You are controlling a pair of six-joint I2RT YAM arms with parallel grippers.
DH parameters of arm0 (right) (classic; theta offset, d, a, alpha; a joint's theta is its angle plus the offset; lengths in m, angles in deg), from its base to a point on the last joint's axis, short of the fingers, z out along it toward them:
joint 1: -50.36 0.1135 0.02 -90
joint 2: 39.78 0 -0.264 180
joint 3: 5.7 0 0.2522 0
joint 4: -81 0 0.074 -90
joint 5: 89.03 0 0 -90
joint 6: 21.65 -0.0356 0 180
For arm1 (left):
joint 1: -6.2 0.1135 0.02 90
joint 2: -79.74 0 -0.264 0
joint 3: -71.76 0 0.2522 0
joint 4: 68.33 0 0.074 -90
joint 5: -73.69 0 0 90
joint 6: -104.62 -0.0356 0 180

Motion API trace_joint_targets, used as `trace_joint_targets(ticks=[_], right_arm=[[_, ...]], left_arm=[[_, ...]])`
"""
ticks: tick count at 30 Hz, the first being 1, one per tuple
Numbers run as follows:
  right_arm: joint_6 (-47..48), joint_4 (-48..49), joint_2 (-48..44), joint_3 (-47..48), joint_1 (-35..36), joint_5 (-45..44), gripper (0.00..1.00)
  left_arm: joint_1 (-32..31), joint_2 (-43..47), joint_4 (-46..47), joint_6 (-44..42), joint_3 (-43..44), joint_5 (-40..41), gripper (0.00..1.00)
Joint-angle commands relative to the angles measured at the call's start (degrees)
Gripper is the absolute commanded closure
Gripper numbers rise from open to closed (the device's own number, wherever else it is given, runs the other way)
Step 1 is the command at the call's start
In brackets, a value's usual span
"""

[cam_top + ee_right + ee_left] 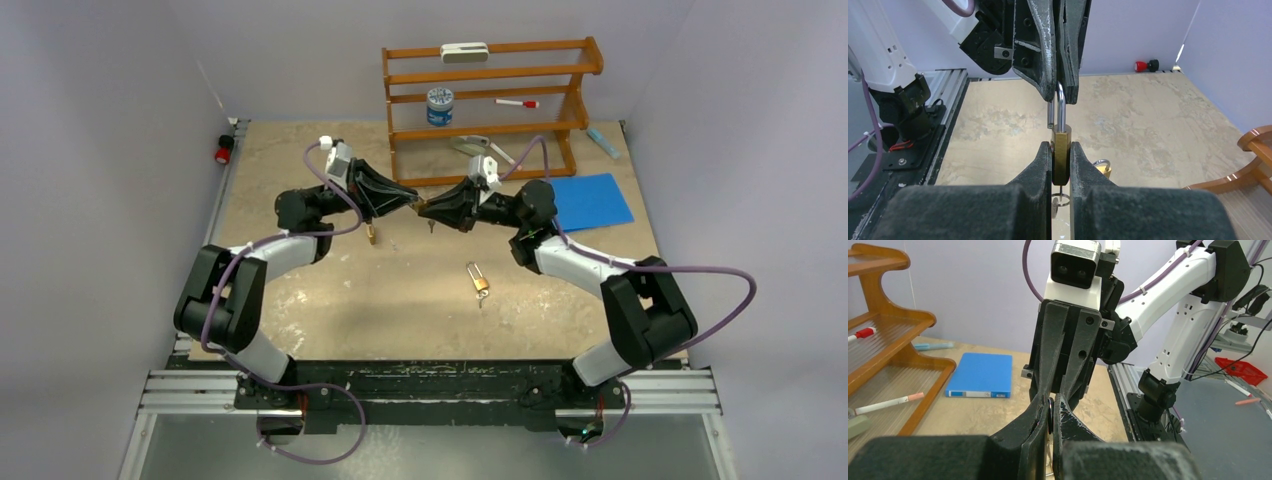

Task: Lock with the key
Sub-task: Lock the lock.

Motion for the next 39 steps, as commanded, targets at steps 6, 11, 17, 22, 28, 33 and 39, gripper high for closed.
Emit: trace_joint_targets(ticks=[6,11,17,22,28,33,39], right_arm=[[-0.5,-0.2,0.7,1.9,1.3,6.5,1.0],[-0.9,-0.1,1.0,1.6,1.3,7.1,1.0],[-1.7,1.3,1.2,3.5,1.3,6.5,1.0],[-4.8,6.2,3.2,5.6,1.3,6.0,1.0],[-7.5,10.2,5.2,8.1,1.4,6.0,1.0],[-7.4,11.5,5.5,8.7,1.4,4.9,1.0],[-9.3,14.5,5.5,9.3,1.4,4.9,1.0]], left_arm=[[2.3,1.7,11.8,1.9,5.0,-2.5,1.0],[2.7,1.6,11.8,2.1,4.8,-2.3,1.0],[2.3,1.5,11.7,1.5,2.4,-0.9,1.0],[0.7,0.8,11.8,1.0,-0.4,0.5,1.0],[-0.9,-0.9,11.7,1.4,-2.0,2.0,1.0],[-1.4,-2.0,11.8,1.7,-3.0,2.5,1.0],[-1.5,-3.1,11.7,1.2,-4.1,2.5,1.0]])
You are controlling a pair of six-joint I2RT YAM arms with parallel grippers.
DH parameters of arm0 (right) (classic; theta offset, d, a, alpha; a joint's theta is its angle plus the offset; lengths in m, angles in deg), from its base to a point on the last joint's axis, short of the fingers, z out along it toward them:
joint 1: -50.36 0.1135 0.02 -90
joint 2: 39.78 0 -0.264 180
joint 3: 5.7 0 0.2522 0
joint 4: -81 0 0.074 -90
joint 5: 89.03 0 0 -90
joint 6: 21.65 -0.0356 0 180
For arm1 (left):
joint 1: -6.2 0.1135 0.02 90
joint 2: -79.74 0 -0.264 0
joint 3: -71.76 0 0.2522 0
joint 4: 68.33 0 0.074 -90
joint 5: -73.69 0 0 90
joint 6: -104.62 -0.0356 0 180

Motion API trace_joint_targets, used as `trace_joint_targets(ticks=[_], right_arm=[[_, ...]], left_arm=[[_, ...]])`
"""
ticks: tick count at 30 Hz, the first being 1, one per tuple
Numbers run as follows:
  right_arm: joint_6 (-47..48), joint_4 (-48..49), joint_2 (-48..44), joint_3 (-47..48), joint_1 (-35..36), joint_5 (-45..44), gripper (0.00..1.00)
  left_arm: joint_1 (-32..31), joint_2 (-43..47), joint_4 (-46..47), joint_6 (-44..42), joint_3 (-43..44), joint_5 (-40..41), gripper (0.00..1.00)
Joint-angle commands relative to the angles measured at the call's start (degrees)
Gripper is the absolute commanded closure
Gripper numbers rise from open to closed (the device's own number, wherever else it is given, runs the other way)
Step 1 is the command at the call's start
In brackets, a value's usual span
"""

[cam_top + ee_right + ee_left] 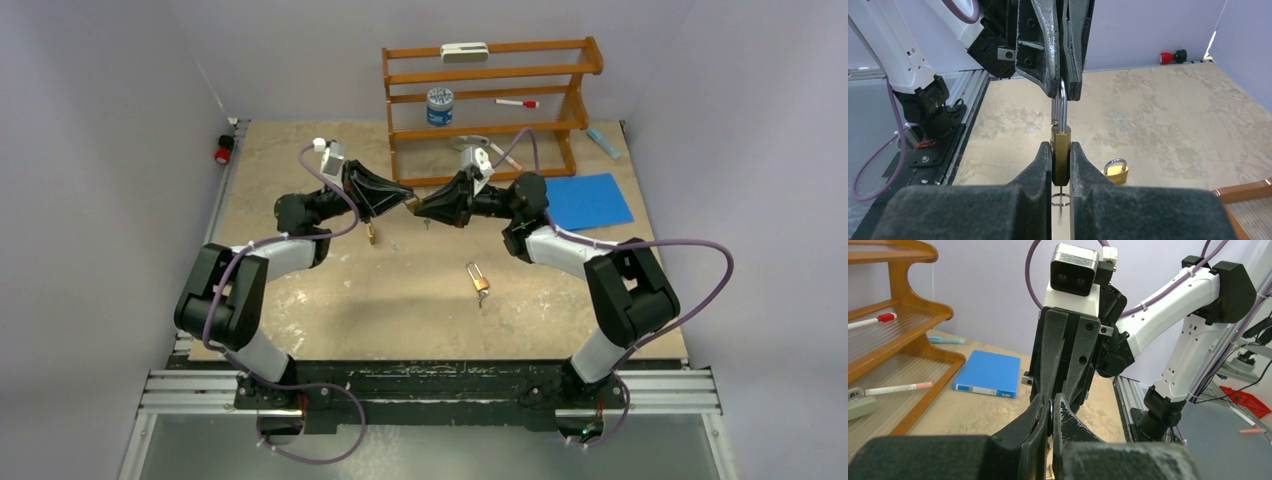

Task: Lock with the key
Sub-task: Lock the lock.

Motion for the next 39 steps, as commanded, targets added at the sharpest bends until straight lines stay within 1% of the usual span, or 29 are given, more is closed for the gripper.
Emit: trace_joint_targets(ticks=[1,13,20,26,30,33,36,38,39], right_arm=[[-2.4,10.7,-1.4,5.1,1.9,0.3,1.0],[-2.3,13.1,-1.6,7.5,1.9,-1.7,1.0],[0.1,10.5,-2.3,6.9,1.9,-2.1,1.0],[3.1,6.8,-4.2,7.9,1.9,-2.3,1.0],[3.1,5.9,-4.7,9.5,1.9,-2.2,1.0],[2.4,5.3,-4.6,9.4,1.9,-1.5,1.0],[2.5,1.1,-5.4,8.6,1.7,0.8,1.0],[3.3,-5.1,-6.5,8.4,1.5,2.8,1.0],[4.6,-9.9,-7.3,8.4,1.4,4.0,1.0]], left_arm=[[-2.7,-2.9,11.7,-0.4,-1.6,-1.2,1.0],[-5.3,-7.2,11.6,0.3,-2.9,1.9,1.0],[-5.4,-4.6,11.7,1.3,-3.4,4.3,1.0],[-6.2,-3.1,11.7,0.8,-7.5,6.4,1.0],[-7.7,-3.0,11.7,0.3,-8.8,7.0,1.0],[-7.7,-2.3,11.7,0.2,-8.4,7.1,1.0],[-6.4,-0.8,11.7,0.7,-6.9,7.0,1.0],[-4.8,0.2,11.8,1.7,-5.6,7.0,1.0],[-3.8,0.8,11.7,2.0,-5.2,7.2,1.0]])
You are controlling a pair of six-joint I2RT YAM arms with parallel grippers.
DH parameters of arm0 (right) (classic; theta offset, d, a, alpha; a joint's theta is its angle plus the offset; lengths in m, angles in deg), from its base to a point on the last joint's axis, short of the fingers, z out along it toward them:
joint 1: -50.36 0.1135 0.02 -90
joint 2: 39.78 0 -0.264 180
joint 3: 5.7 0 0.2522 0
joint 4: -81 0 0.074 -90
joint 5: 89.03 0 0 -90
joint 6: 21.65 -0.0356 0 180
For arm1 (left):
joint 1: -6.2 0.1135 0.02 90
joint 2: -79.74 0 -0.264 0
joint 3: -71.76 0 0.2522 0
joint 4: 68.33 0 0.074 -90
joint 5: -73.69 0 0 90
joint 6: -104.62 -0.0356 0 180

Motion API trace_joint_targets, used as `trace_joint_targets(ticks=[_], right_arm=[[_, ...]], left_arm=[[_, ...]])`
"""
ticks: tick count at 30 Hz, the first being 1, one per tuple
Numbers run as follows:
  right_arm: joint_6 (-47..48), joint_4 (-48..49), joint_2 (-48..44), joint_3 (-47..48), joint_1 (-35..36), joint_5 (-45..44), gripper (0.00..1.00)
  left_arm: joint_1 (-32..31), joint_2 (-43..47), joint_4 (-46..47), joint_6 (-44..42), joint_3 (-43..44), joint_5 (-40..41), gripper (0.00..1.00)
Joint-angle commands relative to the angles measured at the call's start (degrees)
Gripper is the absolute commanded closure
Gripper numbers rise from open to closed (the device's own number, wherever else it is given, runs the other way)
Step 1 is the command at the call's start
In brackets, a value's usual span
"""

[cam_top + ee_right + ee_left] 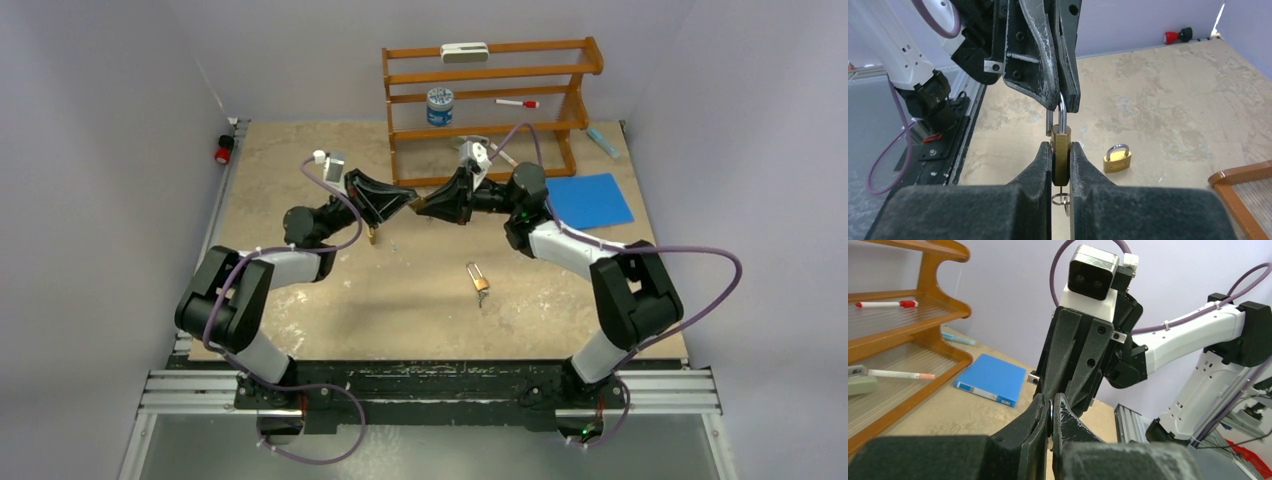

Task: Lock with the key
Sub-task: Lock the lock.

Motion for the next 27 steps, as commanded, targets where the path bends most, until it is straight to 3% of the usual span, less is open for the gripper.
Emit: trace_joint_targets(ticks=[1,6,10,23,27], right_arm=[[4.4,-6.5,-8.2,5.9,2.4,4.4,1.0],[14.9,-32.7,-14.0,7.3,2.0,8.2,1.0],[19.5,-43.9,-15.7,9.5,2.0,11.6,1.0],[29.9,-63.8,-12.2,15.7,1.8,15.3,1.0],[27.4,-60.4,-13.1,14.9,1.8,15.5,1.0]], left_arm=[[1.0,1.4,11.5,1.8,1.7,-6.2,1.0],[5.0,3.9,11.5,2.9,1.7,-5.0,1.0],[5.0,4.3,11.5,3.8,1.6,-3.9,1.0],[6.3,6.0,11.6,5.2,2.0,-3.1,1.0],[6.3,5.5,11.5,5.5,1.4,-1.9,1.0]])
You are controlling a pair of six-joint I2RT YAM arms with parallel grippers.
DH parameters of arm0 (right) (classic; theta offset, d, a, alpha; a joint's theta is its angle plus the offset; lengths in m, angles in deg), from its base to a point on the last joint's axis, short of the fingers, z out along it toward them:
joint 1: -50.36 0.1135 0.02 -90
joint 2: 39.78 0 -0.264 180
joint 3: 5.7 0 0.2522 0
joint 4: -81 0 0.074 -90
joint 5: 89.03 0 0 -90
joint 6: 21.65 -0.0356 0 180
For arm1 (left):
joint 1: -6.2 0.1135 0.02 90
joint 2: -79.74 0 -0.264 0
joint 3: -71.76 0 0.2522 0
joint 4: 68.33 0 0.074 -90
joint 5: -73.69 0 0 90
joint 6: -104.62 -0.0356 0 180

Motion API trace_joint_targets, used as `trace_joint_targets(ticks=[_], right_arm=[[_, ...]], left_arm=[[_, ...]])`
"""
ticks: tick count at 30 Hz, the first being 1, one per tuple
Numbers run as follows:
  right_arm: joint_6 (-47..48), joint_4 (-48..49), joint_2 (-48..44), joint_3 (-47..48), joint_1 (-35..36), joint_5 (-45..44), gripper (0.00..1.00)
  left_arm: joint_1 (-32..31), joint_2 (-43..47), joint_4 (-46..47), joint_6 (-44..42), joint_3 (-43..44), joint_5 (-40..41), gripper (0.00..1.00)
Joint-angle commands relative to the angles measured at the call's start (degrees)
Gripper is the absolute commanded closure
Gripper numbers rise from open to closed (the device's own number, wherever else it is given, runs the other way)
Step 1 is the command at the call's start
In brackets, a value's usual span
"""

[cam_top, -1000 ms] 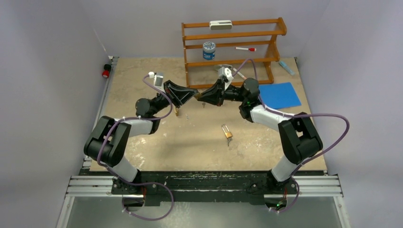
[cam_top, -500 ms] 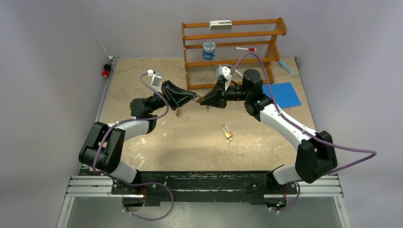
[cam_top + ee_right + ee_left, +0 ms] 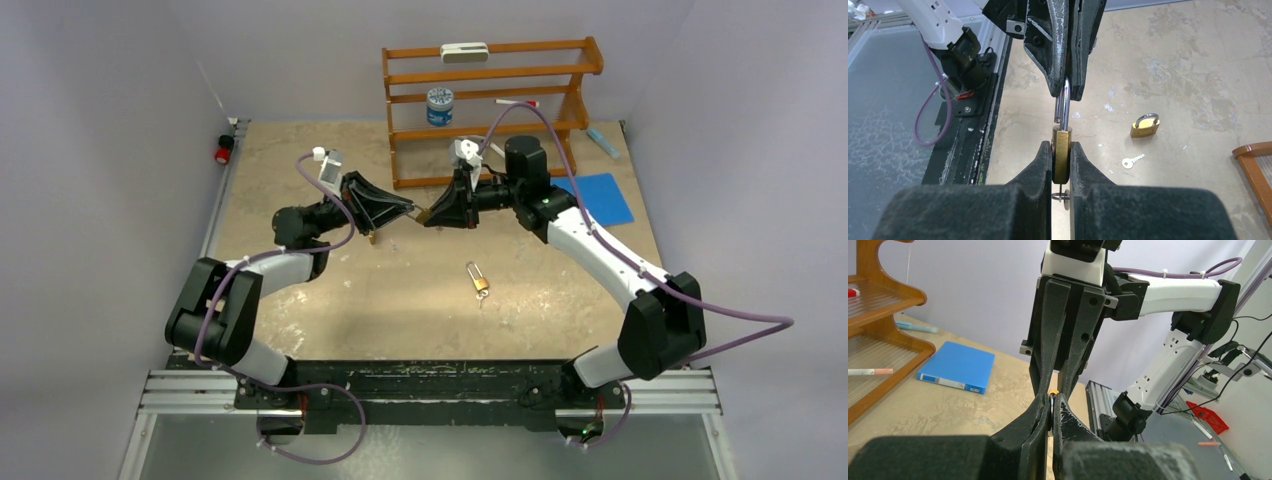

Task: Lock with the key
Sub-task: Lock the lock.

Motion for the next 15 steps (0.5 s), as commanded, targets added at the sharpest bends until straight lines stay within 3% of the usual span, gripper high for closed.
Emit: trace_joint_targets(ticks=[1,6,15], right_arm=[[-0.1,-1.1,-3.0,0.8,0.6,10.6,1.0],[-5.6,8.4,-2.3,-0.1,0.6,10.6,1.0],[-11.8,14.9,-1.1,0.3,0.7,11.6,1.0]], left_arm=[[3.5,0.4,11.6,-0.5,0.3,9.0,1.0],[1.8,-1.3,11.6,-0.8,-0.1,10.3,1.0],[-0.1,-3.7,11.5,-3.8,-0.2,11.4,1.0]])
